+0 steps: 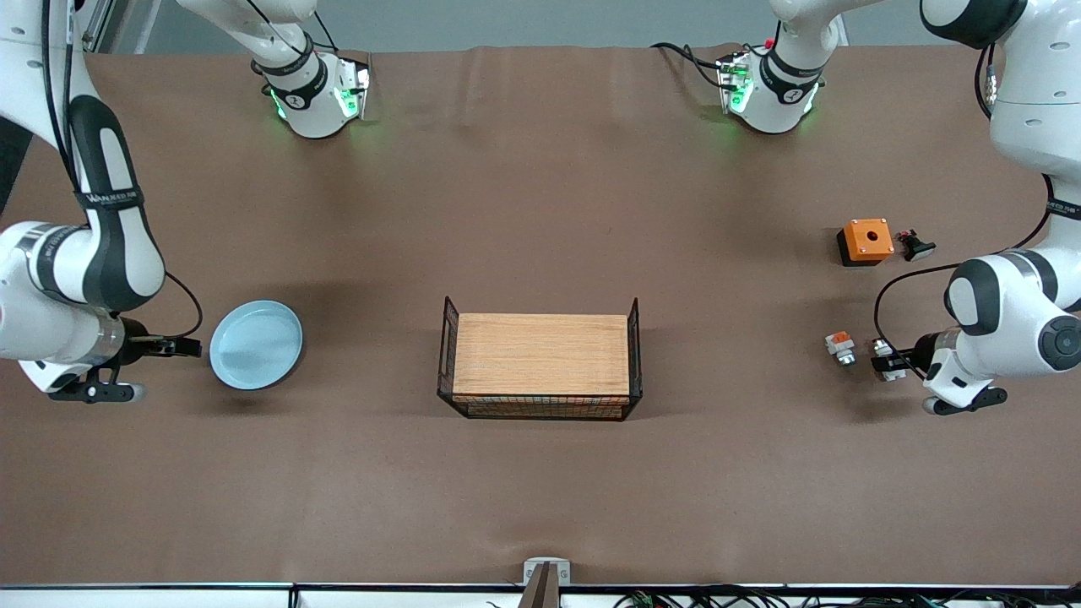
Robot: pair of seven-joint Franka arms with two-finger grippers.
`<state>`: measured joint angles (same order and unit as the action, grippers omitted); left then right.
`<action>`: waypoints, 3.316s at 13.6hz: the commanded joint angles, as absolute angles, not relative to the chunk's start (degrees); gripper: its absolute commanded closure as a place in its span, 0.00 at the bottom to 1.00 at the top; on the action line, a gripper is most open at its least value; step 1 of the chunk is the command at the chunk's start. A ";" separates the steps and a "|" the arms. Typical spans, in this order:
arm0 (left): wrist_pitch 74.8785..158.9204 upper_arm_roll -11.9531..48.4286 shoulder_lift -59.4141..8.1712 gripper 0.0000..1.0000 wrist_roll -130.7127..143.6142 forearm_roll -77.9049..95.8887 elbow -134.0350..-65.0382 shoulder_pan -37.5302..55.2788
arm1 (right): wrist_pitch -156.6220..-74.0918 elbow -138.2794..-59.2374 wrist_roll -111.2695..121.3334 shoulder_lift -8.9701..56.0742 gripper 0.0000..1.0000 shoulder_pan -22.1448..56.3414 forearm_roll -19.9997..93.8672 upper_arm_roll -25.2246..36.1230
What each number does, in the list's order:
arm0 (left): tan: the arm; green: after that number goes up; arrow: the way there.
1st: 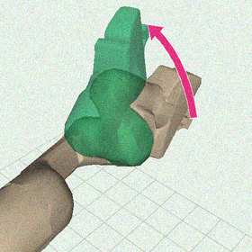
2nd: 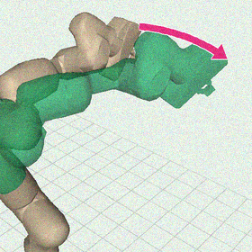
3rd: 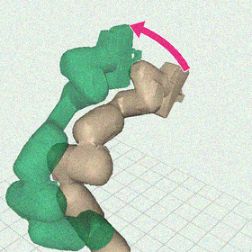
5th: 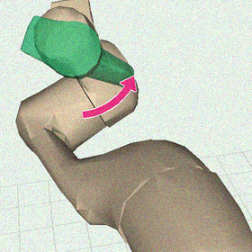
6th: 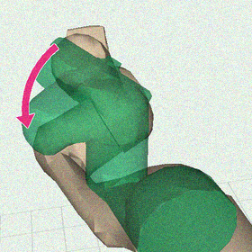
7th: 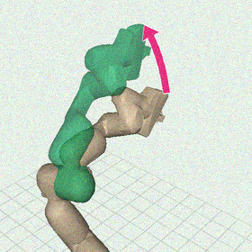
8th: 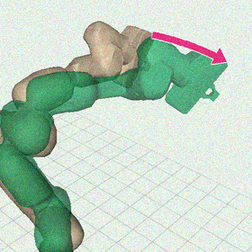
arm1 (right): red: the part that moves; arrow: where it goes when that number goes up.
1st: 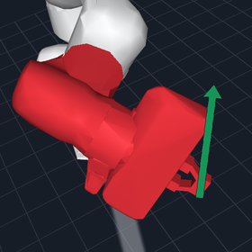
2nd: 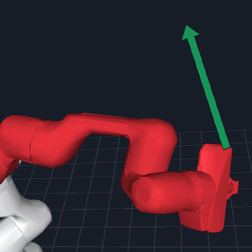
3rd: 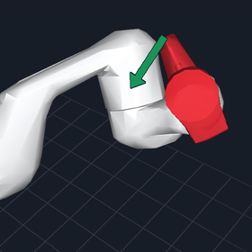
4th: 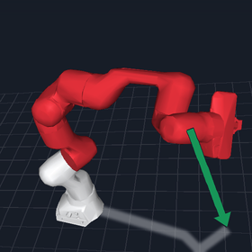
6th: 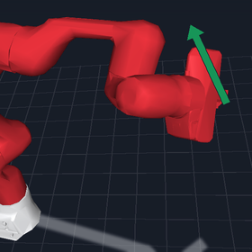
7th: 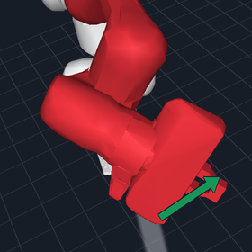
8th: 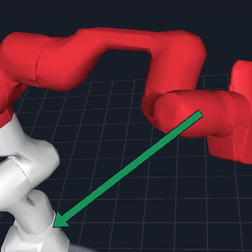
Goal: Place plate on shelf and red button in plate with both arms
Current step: 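Grasp the plate rim with the right gripper while the left gripper grasps the button, then lift the plate with the right gripper while the left gripper lifts the button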
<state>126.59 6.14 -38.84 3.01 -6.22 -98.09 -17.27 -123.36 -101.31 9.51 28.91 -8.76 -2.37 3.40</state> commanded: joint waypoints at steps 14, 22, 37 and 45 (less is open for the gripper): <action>103.11 21.43 -19.69 1.00 13.00 -4.57 -92.30 -17.23 | -131.57 -108.72 10.90 32.78 0.46 -10.55 2.37 2.46; 101.08 27.15 -19.60 1.00 16.70 -4.40 -86.93 -17.23 | -132.19 -108.54 15.73 33.57 0.86 -10.72 2.90 2.46; 95.54 30.67 -19.60 1.00 17.75 -0.45 -81.47 -16.96 | -111.56 -103.97 13.80 19.18 1.00 -7.74 5.00 0.44; 93.96 30.67 -18.46 1.00 19.68 0.53 -80.95 -16.87 | -90.99 -102.84 -13.22 3.44 1.00 4.63 5.27 0.35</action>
